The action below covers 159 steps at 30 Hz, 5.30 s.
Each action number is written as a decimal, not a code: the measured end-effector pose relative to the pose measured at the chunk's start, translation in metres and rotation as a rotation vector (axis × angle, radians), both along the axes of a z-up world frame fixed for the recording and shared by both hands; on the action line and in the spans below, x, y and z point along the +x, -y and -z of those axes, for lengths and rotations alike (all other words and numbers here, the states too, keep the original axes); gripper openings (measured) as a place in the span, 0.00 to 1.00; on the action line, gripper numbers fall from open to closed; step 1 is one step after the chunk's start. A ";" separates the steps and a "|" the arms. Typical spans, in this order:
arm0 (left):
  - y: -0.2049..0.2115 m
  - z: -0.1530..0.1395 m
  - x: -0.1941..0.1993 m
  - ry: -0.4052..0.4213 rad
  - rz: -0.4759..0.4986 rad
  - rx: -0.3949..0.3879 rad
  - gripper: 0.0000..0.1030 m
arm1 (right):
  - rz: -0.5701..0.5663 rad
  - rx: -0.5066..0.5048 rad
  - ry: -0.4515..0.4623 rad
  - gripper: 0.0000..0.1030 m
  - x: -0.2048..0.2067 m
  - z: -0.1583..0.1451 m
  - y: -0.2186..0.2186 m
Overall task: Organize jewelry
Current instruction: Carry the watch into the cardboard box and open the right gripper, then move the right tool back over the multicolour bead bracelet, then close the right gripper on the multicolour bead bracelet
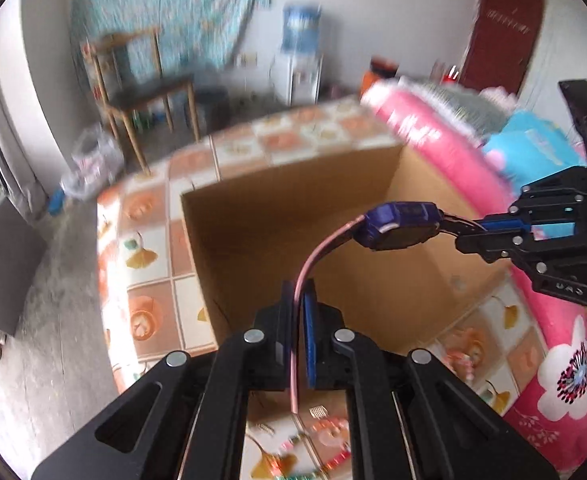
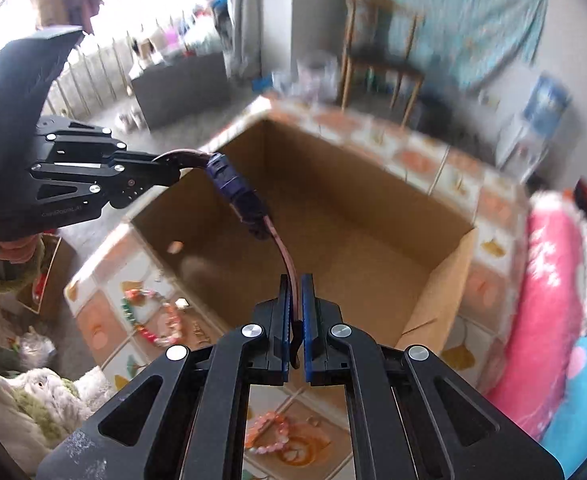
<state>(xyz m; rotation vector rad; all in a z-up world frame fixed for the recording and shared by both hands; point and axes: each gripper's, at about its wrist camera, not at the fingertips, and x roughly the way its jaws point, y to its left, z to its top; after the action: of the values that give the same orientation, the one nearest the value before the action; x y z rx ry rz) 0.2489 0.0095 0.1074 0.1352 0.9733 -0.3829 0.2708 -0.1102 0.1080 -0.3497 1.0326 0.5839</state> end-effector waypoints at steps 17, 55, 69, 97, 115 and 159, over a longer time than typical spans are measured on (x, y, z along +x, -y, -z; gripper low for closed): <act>0.025 0.052 0.101 -0.132 0.016 0.198 0.04 | 0.065 -0.153 -0.215 0.16 0.125 0.094 -0.006; -0.052 0.054 -0.025 0.166 -0.136 0.002 0.55 | -0.128 -0.405 -0.079 0.54 0.062 0.131 -0.083; -0.070 0.017 -0.149 0.278 -0.213 -0.068 0.95 | 0.020 0.118 0.194 0.84 -0.144 -0.038 -0.008; -0.037 0.153 -0.194 0.015 -0.220 0.066 0.95 | 0.200 -0.034 -0.084 0.93 -0.189 0.174 0.005; -0.040 0.155 -0.203 0.080 -0.176 0.038 0.95 | 0.191 0.190 -0.110 0.42 -0.120 0.144 -0.050; -0.041 0.146 -0.184 0.048 -0.157 -0.142 0.23 | 0.170 0.160 -0.102 0.07 -0.198 0.128 -0.005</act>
<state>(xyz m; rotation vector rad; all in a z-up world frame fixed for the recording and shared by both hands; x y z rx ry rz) 0.0646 0.0509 -0.0382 -0.0610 0.8999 -0.3018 0.0732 -0.1051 -0.0199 -0.0911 1.0938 0.5312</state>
